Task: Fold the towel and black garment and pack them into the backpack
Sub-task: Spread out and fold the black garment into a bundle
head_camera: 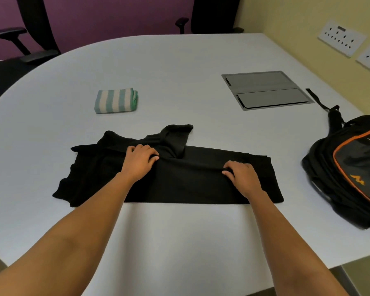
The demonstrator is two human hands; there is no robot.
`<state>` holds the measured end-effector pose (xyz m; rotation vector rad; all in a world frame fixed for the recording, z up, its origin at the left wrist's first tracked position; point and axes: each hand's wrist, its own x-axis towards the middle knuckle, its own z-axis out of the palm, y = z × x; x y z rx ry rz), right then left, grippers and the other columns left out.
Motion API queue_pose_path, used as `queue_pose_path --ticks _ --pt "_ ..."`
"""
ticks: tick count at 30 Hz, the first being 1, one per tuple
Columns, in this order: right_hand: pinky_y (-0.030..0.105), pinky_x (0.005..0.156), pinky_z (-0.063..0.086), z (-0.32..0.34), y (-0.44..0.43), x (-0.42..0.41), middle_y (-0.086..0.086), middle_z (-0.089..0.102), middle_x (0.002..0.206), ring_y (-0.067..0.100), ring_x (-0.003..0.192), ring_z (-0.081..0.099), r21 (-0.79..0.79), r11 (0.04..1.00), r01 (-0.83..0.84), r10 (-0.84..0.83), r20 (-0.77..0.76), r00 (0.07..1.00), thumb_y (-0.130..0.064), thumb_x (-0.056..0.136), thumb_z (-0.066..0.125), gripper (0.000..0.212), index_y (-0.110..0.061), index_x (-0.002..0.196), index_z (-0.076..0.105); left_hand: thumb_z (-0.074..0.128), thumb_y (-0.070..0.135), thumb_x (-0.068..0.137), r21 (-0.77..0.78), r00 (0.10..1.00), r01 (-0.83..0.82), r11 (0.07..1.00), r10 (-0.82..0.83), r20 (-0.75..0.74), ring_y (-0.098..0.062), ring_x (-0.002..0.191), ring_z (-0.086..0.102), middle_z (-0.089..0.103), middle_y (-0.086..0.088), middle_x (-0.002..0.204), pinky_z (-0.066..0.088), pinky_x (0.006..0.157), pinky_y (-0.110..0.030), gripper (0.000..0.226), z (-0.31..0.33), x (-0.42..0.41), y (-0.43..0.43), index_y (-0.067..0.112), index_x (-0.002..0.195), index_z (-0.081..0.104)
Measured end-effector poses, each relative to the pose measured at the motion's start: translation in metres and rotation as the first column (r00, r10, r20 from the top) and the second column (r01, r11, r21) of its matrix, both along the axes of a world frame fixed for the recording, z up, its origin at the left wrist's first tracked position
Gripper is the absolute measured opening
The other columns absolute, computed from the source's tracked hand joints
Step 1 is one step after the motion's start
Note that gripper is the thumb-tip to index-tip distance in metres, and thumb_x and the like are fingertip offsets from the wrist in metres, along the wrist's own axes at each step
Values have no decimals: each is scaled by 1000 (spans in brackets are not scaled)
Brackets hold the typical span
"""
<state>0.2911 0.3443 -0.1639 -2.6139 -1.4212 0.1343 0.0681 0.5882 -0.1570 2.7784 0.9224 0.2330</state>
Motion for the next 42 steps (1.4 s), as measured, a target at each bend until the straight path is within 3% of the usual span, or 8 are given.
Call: queue_pose_path --ticks 9,15,19,23,30,34,39,42 --pt "38 111 27 -18 -14 6 4 37 149 22 138 32 96 962 256 -256 -3 967 -31 101 37 45 -15 143 37 33 34 99 30 989 -134 990 132 72 -21 141 29 36 -5 150 18 116 -39 46 -34 4 -63 16 141 41" --pt "37 117 10 -52 -54 6 4 18 158 21 146 13 -66 963 260 -258 43 965 -58 89 -13 79 -16 150 15 -11 58 83 -70 982 -149 986 139 -127 -10 145 -6 -2 4 159 -2 117 -41 73 -70 -6 -95 27 148 -2" --pt "40 116 3 -60 -68 11 4 10 159 23 147 8 -67 929 363 -360 53 931 -56 93 -1 66 -23 150 7 -17 60 76 -69 969 -143 987 125 -213 -8 144 -12 -13 6 158 -5 117 -41 74 -72 -9 -87 31 144 -16" --pt "42 118 -2 -52 -69 23 5 -3 160 26 147 -4 -90 856 509 -513 -33 858 -51 99 15 62 -22 151 -1 7 54 96 -94 967 -154 984 130 -219 -10 146 -2 -1 5 159 2 118 -40 60 -62 -6 -83 29 150 2" --pt "41 100 40 -8 -12 24 15 54 129 29 120 49 329 720 611 -536 -295 791 -36 99 40 43 -6 128 53 41 27 99 -26 966 -198 980 200 165 -16 122 49 55 2 131 32 102 -33 30 -30 6 -65 20 123 57" --pt "37 97 43 14 55 14 15 54 128 28 117 51 235 800 552 -383 -509 771 -32 97 46 38 -7 125 54 43 25 97 -1 966 -182 983 179 188 -15 113 53 61 4 119 34 98 -32 26 -16 14 -37 21 116 60" --pt "34 103 37 34 141 -12 13 50 136 28 125 46 57 839 541 -326 -744 584 -36 97 47 48 -3 131 50 42 26 98 -60 972 -155 986 163 170 -15 116 51 60 5 121 32 101 -32 27 -8 25 4 22 119 58" --pt "32 88 42 27 177 -25 17 55 119 25 103 52 -71 840 537 -381 -783 491 -39 95 49 44 -1 117 52 42 28 97 -115 974 -143 983 161 161 -15 115 51 60 6 120 32 101 -33 27 -6 31 25 23 119 59"
